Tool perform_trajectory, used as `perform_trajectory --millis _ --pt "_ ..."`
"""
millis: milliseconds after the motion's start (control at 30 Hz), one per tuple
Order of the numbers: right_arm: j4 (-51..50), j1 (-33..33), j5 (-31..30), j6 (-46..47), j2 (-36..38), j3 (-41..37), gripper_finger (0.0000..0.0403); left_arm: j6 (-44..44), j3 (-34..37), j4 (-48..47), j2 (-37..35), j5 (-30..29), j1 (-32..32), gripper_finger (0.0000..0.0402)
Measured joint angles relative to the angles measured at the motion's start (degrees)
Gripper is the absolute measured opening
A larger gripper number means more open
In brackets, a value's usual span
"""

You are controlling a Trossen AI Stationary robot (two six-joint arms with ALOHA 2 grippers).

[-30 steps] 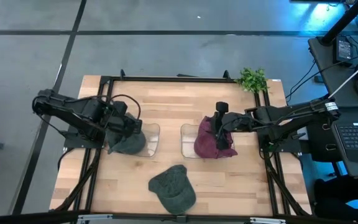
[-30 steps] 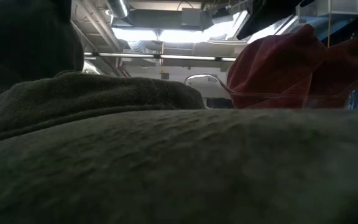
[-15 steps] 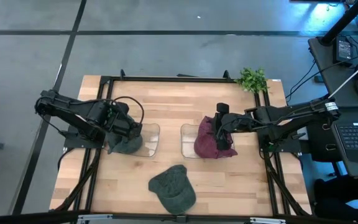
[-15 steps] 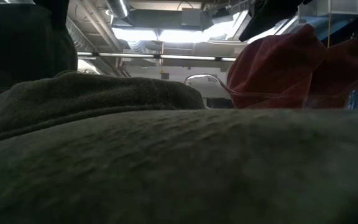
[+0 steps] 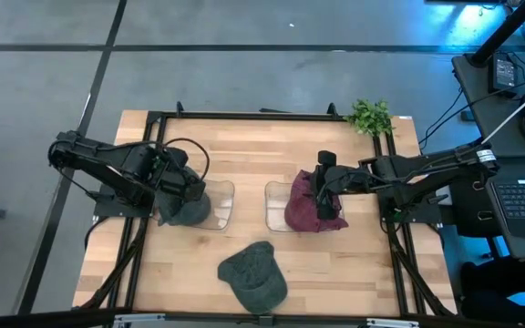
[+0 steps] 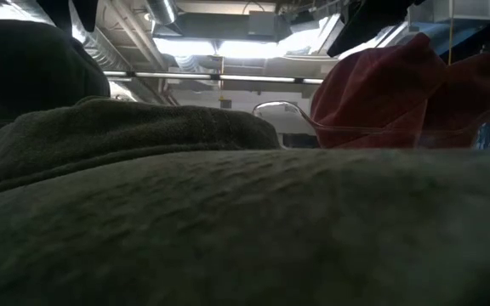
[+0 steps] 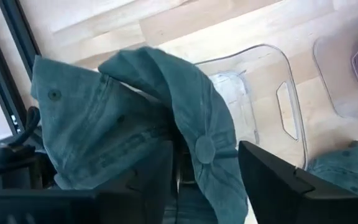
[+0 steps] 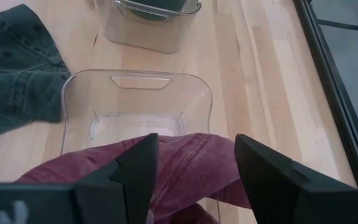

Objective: Pick & Place hat
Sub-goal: Put the left black cap into the left transparent bin, then put the black cap into the left transparent bin

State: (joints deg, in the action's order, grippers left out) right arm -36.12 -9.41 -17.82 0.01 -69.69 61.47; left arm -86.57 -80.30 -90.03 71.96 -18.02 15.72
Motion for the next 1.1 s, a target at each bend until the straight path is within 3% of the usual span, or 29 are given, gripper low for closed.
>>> perform_trajectory --millis 233,400,533,633,700,867,1100 --pt "0.17 0.02 -0.07 -0.01 0.0 0.0 0.0211 3.1 3.8 0.02 -2.68 1.17 -1.19 0.0191" --pt "0.24 0.02 0.24 0.05 0.0 0.0 0.0211 7.0 3.79 -0.03 -8.5 -6.78 -2.11 0.019" --pt "1.4 0.0 4.84 -0.33 -0.71 0.0 0.0211 10.75 3.82 1.17 -12.57 -16.31 -1.13 0.019" --pt "5.31 -0.51 9.0 -2.18 -2.41 0.0 0.0211 15.18 5.6 7.1 -13.65 -24.34 1.84 0.0191" --pt "8.4 -1.37 10.37 -3.94 -3.48 0.0 0.0211 19.79 7.81 12.78 -13.9 -25.74 3.33 0.019" --pt "13.96 -3.64 6.31 -6.51 -5.34 0.0 0.0211 34.38 11.92 29.27 -14.82 -28.03 6.46 0.019" --pt "15.43 -4.72 -1.37 -3.63 -5.6 0.0 0.0211 63.05 16.69 58.0 -10.84 -13.73 10.06 0.0189"
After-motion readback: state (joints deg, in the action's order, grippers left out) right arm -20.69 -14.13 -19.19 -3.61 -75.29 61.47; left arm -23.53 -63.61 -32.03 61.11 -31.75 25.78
